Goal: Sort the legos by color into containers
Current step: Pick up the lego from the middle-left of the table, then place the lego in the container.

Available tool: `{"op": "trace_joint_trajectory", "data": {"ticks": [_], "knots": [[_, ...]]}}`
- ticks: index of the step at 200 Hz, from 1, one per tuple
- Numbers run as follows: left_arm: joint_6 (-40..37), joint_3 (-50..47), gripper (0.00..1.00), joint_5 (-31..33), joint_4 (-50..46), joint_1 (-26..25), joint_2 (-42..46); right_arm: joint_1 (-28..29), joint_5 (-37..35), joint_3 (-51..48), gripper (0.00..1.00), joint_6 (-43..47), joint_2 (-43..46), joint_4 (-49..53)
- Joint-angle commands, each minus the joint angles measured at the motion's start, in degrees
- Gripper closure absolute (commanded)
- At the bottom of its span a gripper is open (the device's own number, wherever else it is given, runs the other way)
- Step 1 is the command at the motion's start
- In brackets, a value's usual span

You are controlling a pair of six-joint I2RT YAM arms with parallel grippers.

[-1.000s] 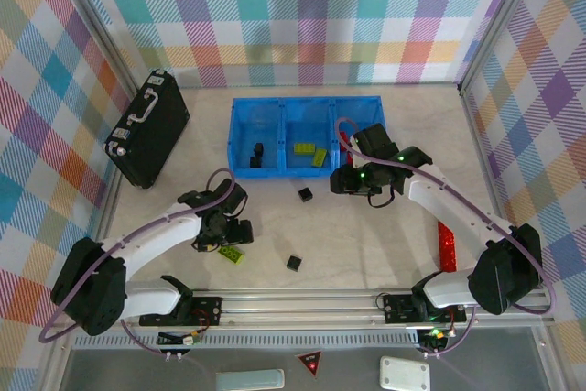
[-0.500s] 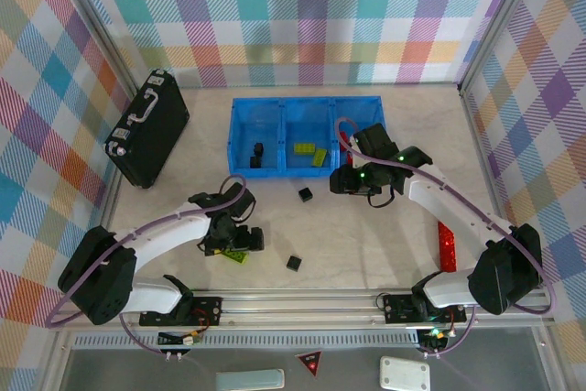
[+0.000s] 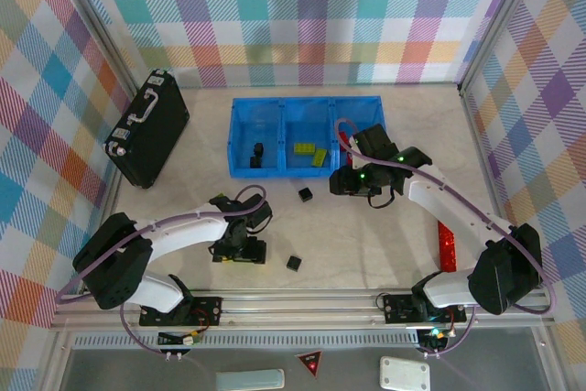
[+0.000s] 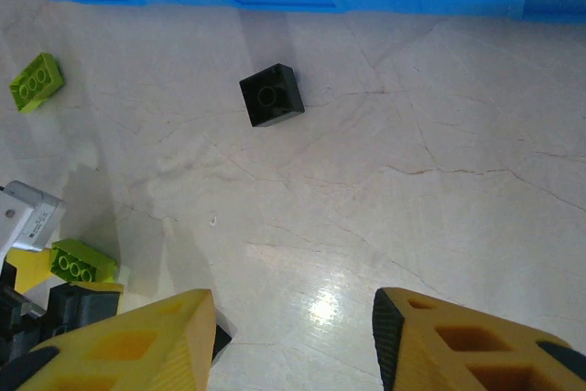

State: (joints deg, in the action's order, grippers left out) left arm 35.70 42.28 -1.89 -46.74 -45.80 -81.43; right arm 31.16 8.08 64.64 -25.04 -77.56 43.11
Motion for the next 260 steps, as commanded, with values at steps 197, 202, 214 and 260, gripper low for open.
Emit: {"op": "trace_joint_trajectory", "data": {"ticks": [197,202,214,260], "knots": [[-1.4,14.5,0.33,7.4,-9.0,-0.8,-0.7,0.2,-1.2,0.5,0.49,1.7,1.0,2.3],[-1.7,15.5,0.33,7.6,-9.1,-0.8,-1.0,0.3,-1.4,0.5,0.49,1.7,1.3,2.4],[-2.4,17.9,0.33,7.7,-9.3,-0.8,-2.3,0.3,-2.2,0.5,0.49,1.7,1.9,3.0],[-6.0,27.5,0.33,8.0,-8.8,-0.4,-8.8,0.2,-5.1,1.1,0.48,1.5,4.8,6.2]]}}
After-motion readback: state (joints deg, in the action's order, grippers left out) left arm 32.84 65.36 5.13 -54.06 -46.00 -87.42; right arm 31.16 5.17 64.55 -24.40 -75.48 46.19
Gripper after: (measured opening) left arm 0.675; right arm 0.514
